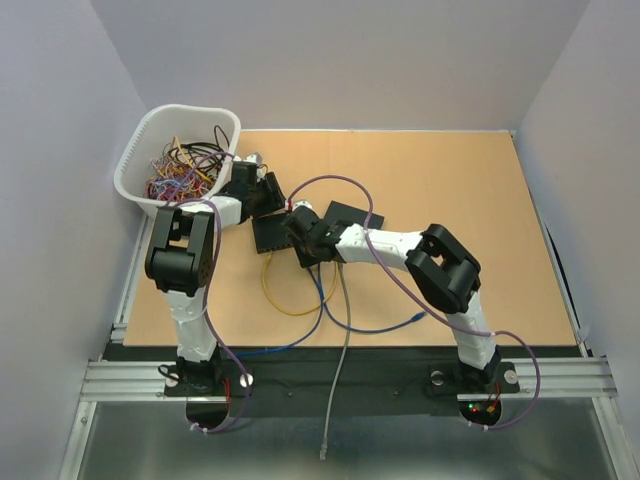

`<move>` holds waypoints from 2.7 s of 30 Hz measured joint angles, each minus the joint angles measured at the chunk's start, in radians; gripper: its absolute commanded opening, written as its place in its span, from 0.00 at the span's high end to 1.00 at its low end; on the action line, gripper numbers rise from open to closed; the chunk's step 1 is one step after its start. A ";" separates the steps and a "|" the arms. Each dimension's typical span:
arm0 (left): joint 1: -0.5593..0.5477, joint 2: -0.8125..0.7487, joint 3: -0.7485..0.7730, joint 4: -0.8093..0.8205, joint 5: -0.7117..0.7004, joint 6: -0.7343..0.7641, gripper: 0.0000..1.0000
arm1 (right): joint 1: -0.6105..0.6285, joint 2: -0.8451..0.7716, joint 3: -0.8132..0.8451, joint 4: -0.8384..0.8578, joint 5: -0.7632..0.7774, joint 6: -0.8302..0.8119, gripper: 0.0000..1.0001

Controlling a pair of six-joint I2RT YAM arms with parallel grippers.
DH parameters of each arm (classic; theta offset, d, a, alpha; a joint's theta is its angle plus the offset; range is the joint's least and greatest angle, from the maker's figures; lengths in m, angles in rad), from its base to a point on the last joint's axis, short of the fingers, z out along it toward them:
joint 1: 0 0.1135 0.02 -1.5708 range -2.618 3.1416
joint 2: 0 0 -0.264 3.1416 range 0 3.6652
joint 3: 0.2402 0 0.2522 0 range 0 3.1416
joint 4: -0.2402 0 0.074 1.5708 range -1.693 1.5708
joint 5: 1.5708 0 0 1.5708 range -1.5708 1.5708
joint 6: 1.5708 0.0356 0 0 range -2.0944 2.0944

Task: Insert the plug into the switch port

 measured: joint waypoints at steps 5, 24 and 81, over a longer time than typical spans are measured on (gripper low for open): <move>-0.001 -0.027 -0.037 0.008 0.008 0.000 0.35 | -0.002 0.008 0.029 -0.019 0.009 0.007 1.00; -0.002 -0.067 -0.097 0.030 0.008 -0.003 0.35 | -0.007 0.046 0.079 -0.044 0.018 0.015 1.00; -0.070 -0.087 -0.275 0.354 0.200 0.131 0.44 | -0.065 -0.022 -0.014 -0.062 0.071 -0.327 1.00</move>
